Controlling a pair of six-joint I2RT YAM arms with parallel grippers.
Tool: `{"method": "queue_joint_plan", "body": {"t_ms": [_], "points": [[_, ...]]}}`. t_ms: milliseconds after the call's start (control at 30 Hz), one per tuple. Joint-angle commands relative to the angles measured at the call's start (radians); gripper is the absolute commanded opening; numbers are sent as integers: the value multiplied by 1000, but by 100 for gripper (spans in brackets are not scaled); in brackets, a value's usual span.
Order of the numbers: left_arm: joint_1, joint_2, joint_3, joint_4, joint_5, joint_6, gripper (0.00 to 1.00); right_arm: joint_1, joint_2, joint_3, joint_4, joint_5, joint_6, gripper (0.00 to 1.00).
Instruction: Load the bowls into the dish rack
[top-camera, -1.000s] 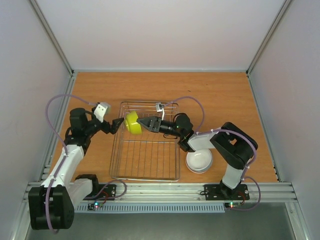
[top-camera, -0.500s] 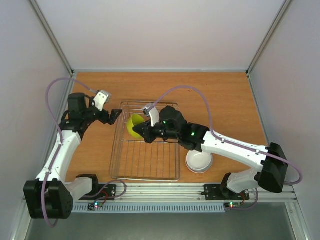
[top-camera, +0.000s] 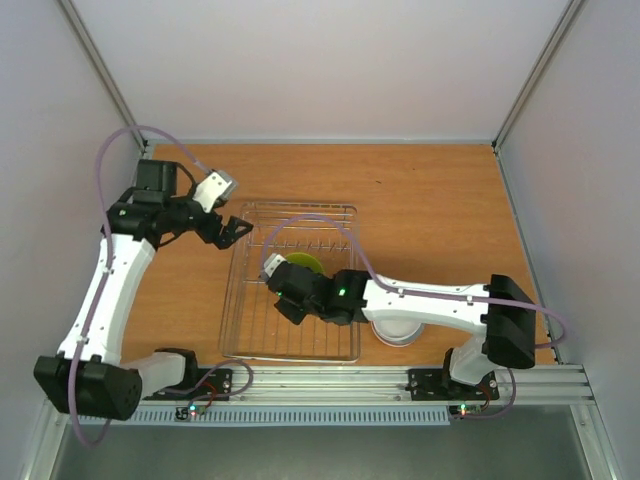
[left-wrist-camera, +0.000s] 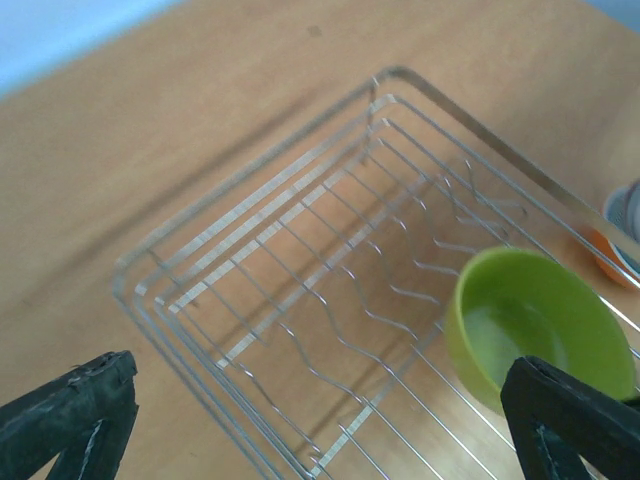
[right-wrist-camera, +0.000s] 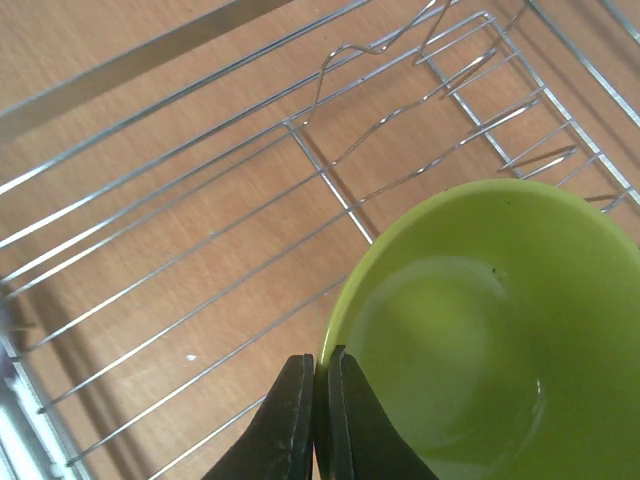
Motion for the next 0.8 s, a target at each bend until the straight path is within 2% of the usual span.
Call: {"method": "queue_joint_plan", "body": {"t_ms": [0, 267, 467, 767], "points": [[-53, 80, 18, -196, -48, 31, 99, 61, 45, 78, -36, 226, -94, 1], [-146, 150, 21, -244, -113, -3, 99, 122, 81, 105, -10, 329, -145, 1], [-243, 175, -9, -260, -62, -8, 99, 133, 102, 120, 0, 342, -161, 1], [-360, 245, -56, -179, -136, -65, 99, 157, 105, 119, 27, 386, -173, 1]]}}
